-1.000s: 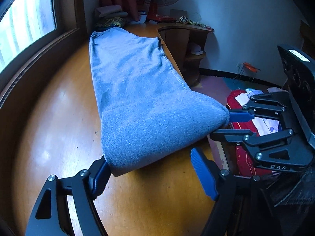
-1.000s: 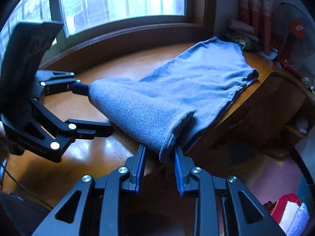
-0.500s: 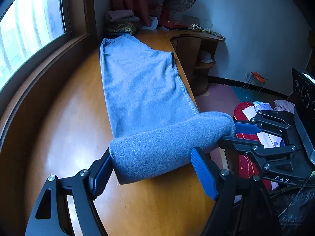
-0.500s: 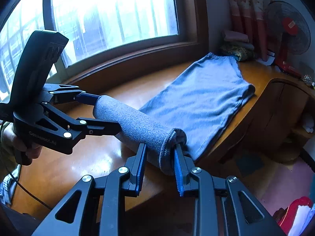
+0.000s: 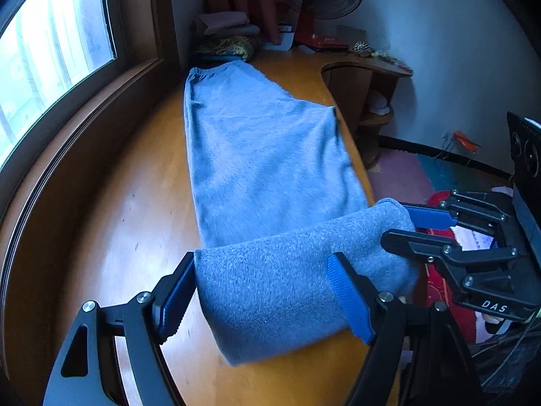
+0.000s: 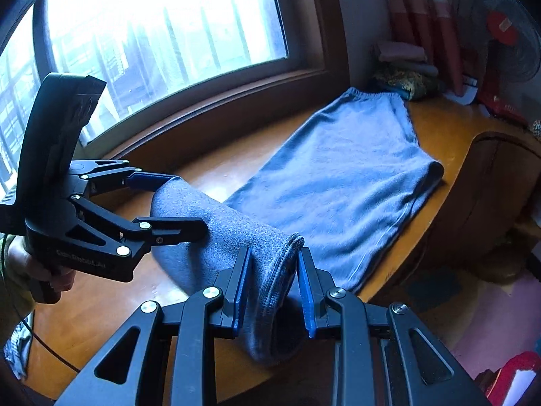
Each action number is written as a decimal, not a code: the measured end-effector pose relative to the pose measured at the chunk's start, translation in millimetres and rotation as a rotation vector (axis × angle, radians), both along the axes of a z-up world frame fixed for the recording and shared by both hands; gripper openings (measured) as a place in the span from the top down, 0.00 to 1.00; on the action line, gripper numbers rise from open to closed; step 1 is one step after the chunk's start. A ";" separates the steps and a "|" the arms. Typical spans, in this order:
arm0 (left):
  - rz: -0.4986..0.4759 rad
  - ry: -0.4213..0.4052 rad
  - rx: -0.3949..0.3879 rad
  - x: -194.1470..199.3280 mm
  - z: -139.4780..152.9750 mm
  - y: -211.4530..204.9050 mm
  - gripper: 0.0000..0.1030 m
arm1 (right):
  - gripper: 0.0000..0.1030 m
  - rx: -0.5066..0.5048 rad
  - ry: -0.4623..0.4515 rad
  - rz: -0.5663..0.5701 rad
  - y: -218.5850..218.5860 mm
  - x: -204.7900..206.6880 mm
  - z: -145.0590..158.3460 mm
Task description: Fold clothes
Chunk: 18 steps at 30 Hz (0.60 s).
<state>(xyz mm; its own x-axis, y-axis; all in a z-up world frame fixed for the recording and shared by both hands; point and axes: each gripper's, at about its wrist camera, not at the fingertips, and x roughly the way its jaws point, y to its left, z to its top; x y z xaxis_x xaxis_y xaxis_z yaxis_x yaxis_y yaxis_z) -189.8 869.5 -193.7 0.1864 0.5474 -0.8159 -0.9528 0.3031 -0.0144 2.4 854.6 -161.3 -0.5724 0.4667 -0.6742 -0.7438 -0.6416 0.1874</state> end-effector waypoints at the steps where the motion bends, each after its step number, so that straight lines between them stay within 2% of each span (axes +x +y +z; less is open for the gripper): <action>1: 0.002 0.003 -0.005 1.0 -2.7 5.1 0.26 | 0.73 -0.004 -0.006 0.001 5.9 -0.6 -3.1; 11: 0.005 0.058 -0.050 7.9 -41.0 53.6 0.24 | 0.73 -0.066 -0.041 -0.030 46.6 -0.5 -37.8; 14: 0.000 0.042 -0.058 5.5 -44.9 57.6 0.23 | 0.74 -0.083 -0.042 -0.033 51.5 -2.6 -45.5; 18: 0.025 0.014 -0.053 -0.4 -40.2 52.3 0.23 | 0.73 -0.069 -0.037 -0.042 48.2 1.1 -41.5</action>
